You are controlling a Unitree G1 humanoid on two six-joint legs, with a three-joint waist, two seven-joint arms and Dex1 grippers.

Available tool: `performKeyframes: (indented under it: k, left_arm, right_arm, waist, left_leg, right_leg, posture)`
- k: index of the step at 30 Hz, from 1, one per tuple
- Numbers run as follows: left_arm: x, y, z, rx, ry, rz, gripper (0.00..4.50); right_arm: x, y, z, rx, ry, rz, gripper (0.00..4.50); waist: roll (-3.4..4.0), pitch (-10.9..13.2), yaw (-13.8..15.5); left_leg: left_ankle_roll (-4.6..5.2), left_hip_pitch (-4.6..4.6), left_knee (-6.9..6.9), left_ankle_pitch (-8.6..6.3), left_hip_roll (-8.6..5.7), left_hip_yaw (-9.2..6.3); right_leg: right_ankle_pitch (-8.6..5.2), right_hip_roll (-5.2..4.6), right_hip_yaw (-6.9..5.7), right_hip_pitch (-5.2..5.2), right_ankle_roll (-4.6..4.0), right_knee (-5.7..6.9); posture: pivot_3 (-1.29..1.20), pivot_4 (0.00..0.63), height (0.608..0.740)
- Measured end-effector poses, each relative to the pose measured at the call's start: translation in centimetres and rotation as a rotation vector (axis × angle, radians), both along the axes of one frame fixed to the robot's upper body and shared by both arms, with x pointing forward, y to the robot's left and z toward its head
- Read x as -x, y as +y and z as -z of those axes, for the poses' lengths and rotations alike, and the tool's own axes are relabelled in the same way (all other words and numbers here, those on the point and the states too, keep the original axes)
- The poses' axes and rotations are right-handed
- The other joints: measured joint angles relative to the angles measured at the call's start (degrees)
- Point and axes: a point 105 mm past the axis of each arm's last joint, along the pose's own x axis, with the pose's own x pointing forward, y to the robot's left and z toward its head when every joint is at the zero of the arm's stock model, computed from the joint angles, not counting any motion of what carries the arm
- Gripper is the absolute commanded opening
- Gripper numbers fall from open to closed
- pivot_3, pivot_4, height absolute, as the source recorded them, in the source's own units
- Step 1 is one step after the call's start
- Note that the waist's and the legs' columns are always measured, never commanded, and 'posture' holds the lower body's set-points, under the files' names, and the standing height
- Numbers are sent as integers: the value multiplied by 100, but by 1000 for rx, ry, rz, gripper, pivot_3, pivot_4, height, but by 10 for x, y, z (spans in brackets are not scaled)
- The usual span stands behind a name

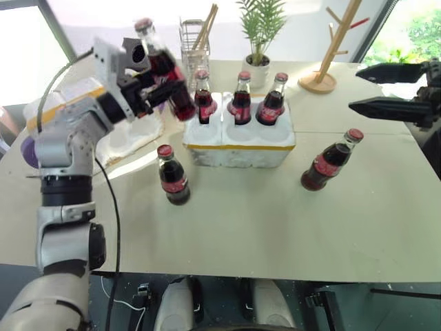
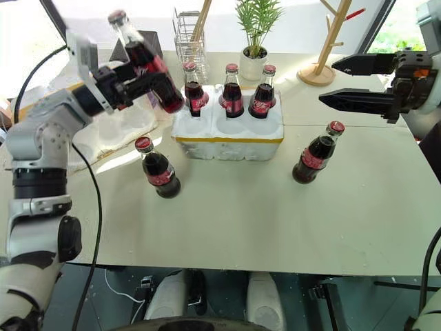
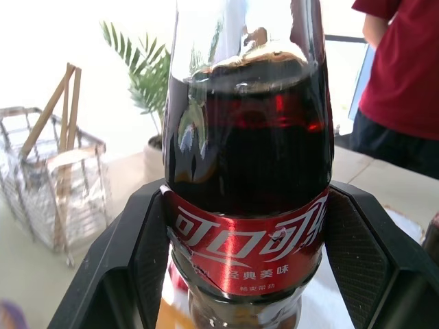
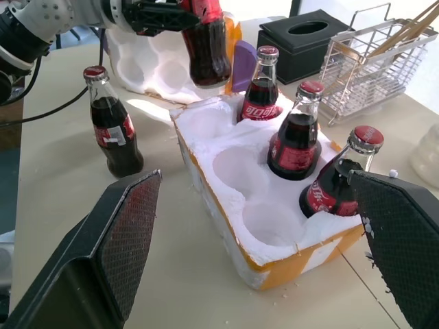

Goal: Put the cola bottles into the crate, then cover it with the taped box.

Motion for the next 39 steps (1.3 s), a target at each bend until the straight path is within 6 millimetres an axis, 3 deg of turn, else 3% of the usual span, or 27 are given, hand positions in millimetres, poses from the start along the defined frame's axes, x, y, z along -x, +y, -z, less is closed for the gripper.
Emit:
performKeyframes:
  k: [4, 10, 17, 21, 27, 31, 34, 39]
  left_arm:
    - [-8, -13, 12, -1, 33, 36, 2608]
    - [-11, -30, 37, -138, 42, 99, 2608]
    - [-13, -31, 75, -291, 64, 125, 2608]
    - [-14, -32, 82, -328, 47, 131, 4482]
    - [-18, -29, 88, -334, 56, 116, 4482]
    - [-17, -18, 77, -285, 58, 90, 4482]
    - [-9, 0, 49, -257, 11, 65, 4482]
    - [35, 49, -1, -268, -30, 31, 4482]
  right_arm:
    - [0, -3, 0, -8, -9, 20, 4500]
    - [-2, -8, 4, -19, -4, 57, 4500]
    - [-2, -11, 9, -23, -4, 77, 4500]
    - [-2, -10, 8, -20, -19, 77, 4500]
    - [-5, -5, 8, 0, -31, 59, 4500]
    - [-7, -2, 8, 21, -30, 27, 4500]
    - [-9, 0, 2, 38, -40, -2, 4500]
    - [-18, 6, -9, 79, -66, -42, 4500]
  waist:
    - [0, 0, 1]
    - [-1, 1, 0]
    - [-1, 1, -1]
    - [-1, 0, -7]
    - [0, 0, -2]
    - [0, 0, -14]
    - [1, 0, -44]
    - [3, 0, -94]
  left_leg:
    - [-2, 1, 0, 2, 2, -1]
    - [-1, -1, 0, 1, 2, 1]
    - [-1, -1, 0, 1, 2, 0]
    - [-1, 0, 0, 1, 3, -1]
    - [0, 0, 1, 0, 2, -1]
    - [0, -1, 2, 0, 3, -1]
    - [0, 1, 0, 0, 5, -1]
    - [0, 2, -3, 0, 11, 1]
  right_leg:
    - [0, 5, 0, 0, 0, 2]
    - [0, 4, 0, -2, 0, 0]
    - [0, 3, 0, -2, 0, 0]
    - [0, 3, 0, -1, -1, 0]
    - [0, 2, 0, -1, -1, 1]
    - [0, 3, 0, -2, -1, 2]
    - [0, 4, 0, -4, -1, 3]
    - [-1, 8, 2, -6, -2, 3]
  posture:
    - [0, 150, 740]
    - [0, 150, 740]
    - [0, 150, 740]
    - [0, 150, 740]
    - [0, 150, 740]
    - [0, 150, 740]
    - [0, 150, 740]
    - [0, 150, 740]
